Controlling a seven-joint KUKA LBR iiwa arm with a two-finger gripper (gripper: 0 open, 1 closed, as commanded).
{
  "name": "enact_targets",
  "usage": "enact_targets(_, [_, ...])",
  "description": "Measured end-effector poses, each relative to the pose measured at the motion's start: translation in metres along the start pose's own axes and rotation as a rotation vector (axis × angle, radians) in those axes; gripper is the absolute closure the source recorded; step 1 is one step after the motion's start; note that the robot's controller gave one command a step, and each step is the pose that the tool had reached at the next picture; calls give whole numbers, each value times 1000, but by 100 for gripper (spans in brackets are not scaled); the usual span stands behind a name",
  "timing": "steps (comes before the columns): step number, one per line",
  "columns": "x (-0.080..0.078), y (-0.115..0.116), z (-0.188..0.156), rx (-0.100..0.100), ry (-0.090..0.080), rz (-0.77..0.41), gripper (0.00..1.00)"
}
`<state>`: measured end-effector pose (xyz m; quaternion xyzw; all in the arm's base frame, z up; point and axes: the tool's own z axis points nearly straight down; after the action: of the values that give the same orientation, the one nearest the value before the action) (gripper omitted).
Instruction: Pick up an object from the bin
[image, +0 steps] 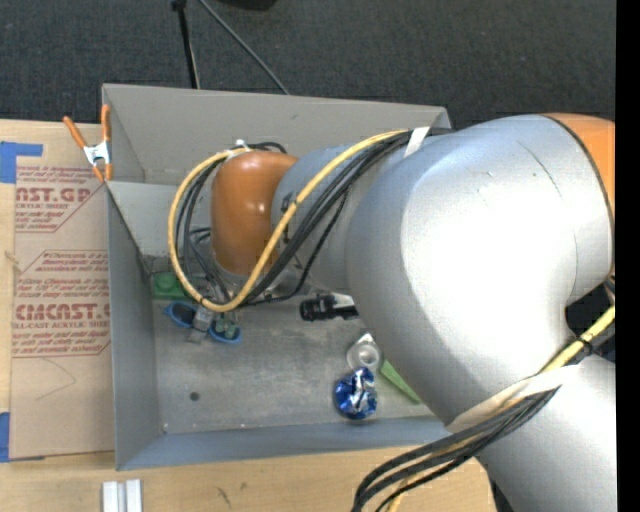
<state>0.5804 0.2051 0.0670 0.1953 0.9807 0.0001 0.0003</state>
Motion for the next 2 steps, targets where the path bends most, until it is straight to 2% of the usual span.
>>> enact_targets(1, [-1,2,-50,-4,-3,-2,100])
enact_targets(2, [-1,3,-71,-3,-1,-4,100])
